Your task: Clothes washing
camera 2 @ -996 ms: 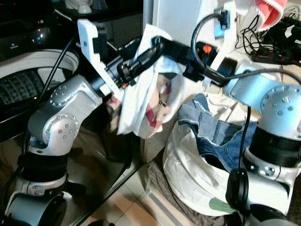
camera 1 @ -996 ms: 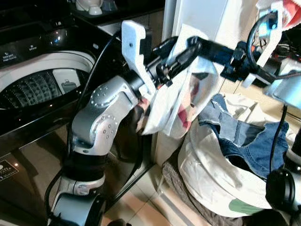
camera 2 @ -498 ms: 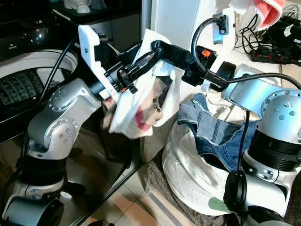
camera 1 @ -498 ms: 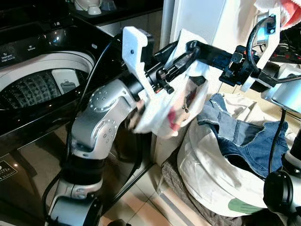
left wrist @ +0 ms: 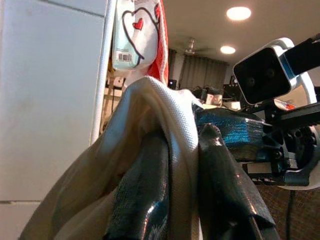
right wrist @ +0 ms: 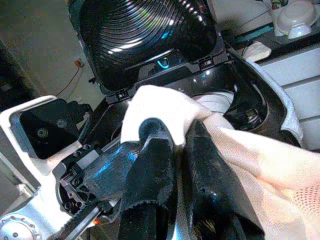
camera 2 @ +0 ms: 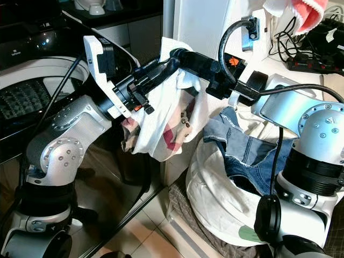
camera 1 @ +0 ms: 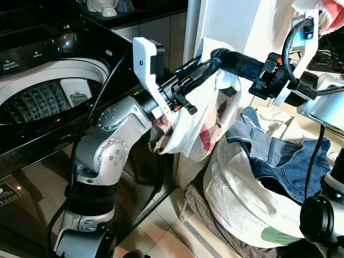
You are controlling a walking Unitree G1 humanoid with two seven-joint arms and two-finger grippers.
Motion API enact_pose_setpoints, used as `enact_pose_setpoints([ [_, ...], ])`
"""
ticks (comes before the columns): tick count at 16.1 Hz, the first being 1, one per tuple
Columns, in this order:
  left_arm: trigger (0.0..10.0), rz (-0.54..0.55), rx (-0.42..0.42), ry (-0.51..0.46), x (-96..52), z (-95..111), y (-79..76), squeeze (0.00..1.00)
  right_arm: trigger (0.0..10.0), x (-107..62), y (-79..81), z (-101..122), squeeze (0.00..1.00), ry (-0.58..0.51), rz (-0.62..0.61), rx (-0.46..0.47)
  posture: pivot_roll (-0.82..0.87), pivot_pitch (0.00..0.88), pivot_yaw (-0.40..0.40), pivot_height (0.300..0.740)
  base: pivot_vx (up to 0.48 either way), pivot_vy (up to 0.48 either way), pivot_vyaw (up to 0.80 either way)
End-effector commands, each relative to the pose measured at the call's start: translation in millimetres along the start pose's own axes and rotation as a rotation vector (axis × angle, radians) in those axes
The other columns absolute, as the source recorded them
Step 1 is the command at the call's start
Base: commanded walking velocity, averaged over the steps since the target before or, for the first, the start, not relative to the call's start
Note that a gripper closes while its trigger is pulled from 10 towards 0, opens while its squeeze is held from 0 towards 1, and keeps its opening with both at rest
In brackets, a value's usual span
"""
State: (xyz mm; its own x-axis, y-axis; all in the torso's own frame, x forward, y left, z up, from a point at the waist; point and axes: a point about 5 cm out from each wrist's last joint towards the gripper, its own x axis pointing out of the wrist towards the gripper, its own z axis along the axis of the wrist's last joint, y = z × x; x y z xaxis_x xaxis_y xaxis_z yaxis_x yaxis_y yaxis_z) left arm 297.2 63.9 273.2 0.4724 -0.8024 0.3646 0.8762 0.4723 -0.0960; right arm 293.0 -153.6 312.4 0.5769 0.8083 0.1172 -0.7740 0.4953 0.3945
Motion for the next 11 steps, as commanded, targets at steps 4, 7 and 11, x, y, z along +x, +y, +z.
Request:
enact_pose_setpoints([
  [4,0.0,0.01,-0.063,0.063,2.5,-10,1.0,0.0,10.0,-2.1,15.9,16,0.0,-0.083,0.036,-0.099,-0.04,0.0,-0.021,0.74,0.0,0.0,0.0],
  [7,0.0,0.051,-0.058,0.008,3.6,-1,7.9,0.0,10.0,-2.3,17.3,16,1.0,-0.102,0.069,-0.087,-0.04,0.0,-0.02,0.74,0.0,0.0,0.0],
  [11,0.0,0.136,-0.059,-0.059,1.5,15,24.3,0.0,10.0,-5.6,15.3,20,0.0,-0.129,0.025,-0.138,-0.04,0.0,-0.018,0.74,0.0,0.0,0.0],
])
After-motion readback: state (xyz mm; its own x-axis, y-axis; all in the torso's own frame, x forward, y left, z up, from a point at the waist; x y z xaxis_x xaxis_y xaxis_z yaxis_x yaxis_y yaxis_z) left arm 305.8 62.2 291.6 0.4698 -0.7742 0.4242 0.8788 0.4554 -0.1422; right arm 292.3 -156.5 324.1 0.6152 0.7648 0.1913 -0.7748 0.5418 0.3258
